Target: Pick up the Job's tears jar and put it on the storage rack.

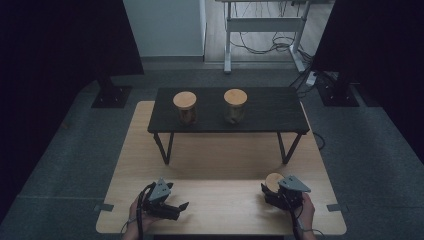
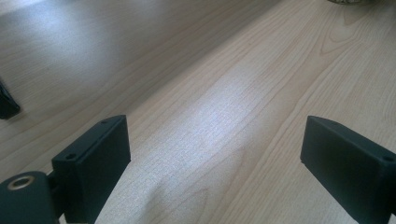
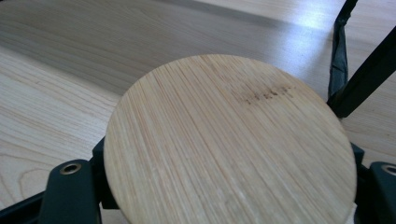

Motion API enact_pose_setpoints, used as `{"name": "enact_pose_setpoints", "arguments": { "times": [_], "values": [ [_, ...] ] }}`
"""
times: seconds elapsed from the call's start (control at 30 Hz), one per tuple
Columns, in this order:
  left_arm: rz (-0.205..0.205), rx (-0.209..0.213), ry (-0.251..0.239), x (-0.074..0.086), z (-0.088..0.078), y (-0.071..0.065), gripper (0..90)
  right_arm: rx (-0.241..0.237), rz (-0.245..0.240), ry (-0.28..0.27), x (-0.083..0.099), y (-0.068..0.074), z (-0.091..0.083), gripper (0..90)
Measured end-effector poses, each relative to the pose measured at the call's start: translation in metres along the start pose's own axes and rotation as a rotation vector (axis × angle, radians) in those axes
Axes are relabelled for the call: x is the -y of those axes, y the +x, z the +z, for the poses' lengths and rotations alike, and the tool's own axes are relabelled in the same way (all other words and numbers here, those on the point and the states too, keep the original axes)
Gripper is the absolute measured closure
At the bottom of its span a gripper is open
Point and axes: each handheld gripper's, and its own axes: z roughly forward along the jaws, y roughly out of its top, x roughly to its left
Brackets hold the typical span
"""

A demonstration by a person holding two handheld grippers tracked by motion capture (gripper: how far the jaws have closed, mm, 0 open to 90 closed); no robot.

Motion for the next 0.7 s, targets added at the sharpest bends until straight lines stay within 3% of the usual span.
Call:
{"name": "enact_pose_setpoints", "arguments": {
  "times": [0.7],
  "values": [
    [0.002, -0.003, 0.004, 0.0, 0.0, 0.0, 8.2, -0.028, -0.017, -0.07, -0.006, 0.001, -0.031, 24.5]
  ]
}}
